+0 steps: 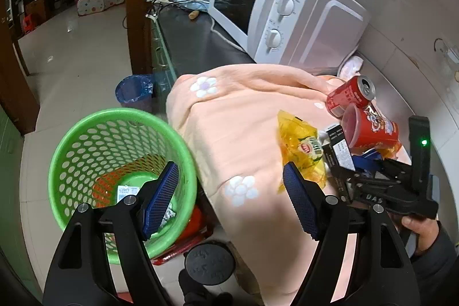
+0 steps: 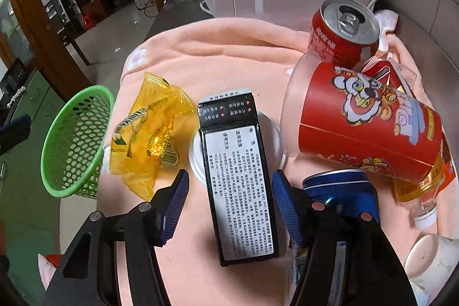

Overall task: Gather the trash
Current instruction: 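Move the right tool back to the counter and grasp the black box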

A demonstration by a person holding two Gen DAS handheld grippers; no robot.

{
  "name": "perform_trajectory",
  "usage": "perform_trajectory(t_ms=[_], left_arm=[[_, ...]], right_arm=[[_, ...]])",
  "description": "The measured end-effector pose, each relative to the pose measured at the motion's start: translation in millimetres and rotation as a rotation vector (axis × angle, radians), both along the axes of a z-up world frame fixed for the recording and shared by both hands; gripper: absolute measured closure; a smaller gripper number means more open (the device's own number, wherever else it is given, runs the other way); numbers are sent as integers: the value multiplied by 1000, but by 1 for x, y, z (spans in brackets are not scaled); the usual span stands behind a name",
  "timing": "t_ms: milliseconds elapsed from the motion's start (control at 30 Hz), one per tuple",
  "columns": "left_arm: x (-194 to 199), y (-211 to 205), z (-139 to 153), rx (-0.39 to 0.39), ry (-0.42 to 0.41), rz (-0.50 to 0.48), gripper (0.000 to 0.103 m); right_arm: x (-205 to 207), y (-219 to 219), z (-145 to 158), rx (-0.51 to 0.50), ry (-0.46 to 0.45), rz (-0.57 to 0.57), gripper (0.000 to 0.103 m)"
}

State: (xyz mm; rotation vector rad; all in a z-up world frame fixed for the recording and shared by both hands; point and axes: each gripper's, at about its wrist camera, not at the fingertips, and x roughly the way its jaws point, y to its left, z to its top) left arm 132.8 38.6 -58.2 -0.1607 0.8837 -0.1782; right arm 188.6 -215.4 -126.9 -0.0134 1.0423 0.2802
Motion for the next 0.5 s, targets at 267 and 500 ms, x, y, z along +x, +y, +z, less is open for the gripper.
perform_trajectory(t_ms=[267, 500], left_arm=[[17, -24, -2, -23, 17, -58, 29], [30, -59, -9, -41, 40, -140, 29]], right_arm=[[-7, -5, 1, 14, -4, -9, 57], [-24, -15, 16, 62, -34, -23, 57]])
